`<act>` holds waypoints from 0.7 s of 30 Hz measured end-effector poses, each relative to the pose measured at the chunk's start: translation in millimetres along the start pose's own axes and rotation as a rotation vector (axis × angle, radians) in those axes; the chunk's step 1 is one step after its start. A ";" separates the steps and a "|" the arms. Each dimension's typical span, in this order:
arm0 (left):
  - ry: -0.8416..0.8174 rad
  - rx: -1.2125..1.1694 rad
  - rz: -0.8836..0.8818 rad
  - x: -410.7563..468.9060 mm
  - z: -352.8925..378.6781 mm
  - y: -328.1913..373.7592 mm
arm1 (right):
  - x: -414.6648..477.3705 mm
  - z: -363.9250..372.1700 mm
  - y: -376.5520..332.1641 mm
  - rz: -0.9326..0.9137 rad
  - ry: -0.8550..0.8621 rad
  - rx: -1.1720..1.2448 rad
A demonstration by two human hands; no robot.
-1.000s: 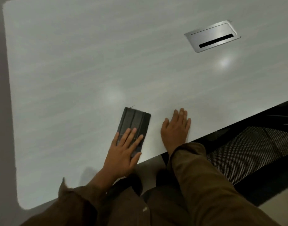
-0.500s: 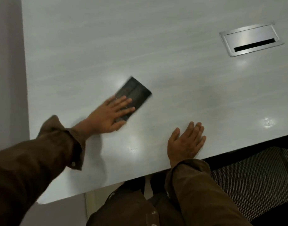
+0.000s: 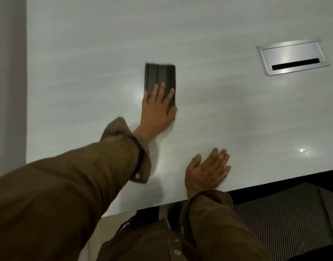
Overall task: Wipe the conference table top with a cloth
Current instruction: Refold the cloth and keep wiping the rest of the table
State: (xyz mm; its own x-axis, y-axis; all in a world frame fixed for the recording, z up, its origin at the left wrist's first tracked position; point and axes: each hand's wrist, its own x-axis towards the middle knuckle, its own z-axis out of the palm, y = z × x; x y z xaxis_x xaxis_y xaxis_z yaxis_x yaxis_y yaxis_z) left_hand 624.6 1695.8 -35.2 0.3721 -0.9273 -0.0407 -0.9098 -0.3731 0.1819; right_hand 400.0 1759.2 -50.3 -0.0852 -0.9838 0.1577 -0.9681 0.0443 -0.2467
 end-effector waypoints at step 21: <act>-0.126 0.038 -0.089 -248.6 11.9 64.8 | 1.3 -21.1 10.7 -0.067 -0.261 0.119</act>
State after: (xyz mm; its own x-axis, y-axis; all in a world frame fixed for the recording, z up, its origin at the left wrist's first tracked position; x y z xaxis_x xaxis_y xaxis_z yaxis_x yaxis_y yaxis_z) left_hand 471.0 1901.8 -25.0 0.4278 -0.8862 -0.1780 -0.8815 -0.4526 0.1344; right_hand 384.6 1762.0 -32.5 0.0569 -0.9959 -0.0702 -0.9337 -0.0282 -0.3570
